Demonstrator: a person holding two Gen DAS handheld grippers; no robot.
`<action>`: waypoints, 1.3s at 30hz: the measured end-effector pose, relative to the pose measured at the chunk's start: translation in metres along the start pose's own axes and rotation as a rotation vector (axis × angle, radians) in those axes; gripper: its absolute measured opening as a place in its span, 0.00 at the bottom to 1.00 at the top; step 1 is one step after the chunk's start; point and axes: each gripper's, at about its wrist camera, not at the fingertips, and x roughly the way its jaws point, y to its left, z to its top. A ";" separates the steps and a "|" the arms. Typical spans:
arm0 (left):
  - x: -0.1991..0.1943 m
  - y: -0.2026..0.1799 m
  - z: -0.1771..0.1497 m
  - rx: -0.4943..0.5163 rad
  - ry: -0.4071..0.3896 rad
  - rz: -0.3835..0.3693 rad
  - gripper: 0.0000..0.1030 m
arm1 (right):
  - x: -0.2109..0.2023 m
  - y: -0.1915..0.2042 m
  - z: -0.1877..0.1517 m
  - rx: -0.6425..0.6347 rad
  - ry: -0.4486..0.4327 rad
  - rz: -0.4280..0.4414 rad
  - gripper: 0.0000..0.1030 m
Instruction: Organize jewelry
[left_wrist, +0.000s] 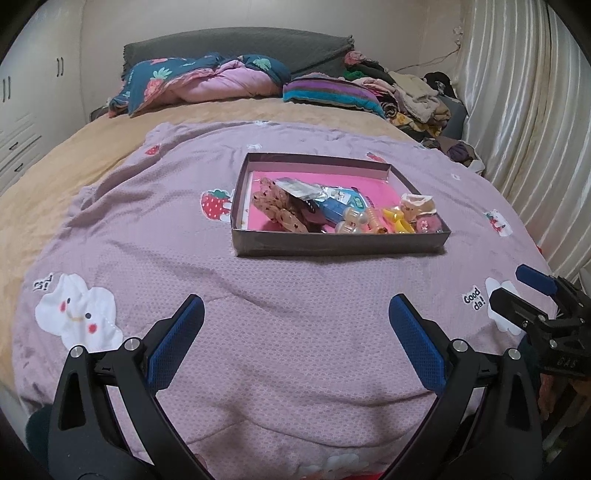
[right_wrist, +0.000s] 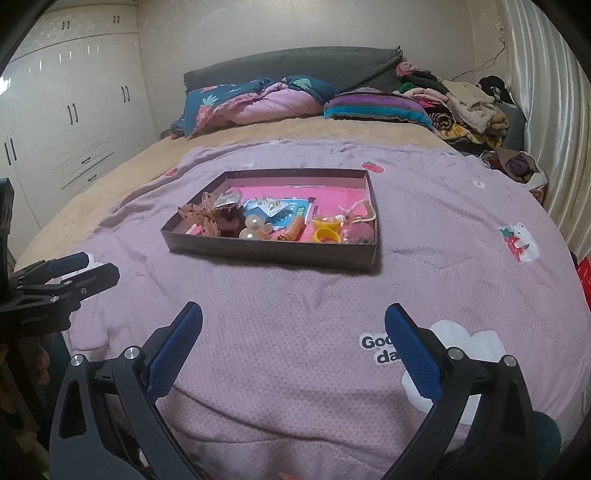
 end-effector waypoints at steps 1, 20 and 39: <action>0.001 0.000 0.000 0.000 -0.001 0.000 0.91 | 0.000 0.000 -0.001 0.000 -0.003 -0.003 0.96; 0.003 -0.002 -0.004 -0.002 0.019 0.002 0.91 | 0.000 -0.001 0.000 0.007 0.005 0.000 0.96; 0.000 -0.003 -0.003 0.002 0.016 -0.010 0.91 | 0.000 -0.001 0.001 0.007 0.003 -0.001 0.96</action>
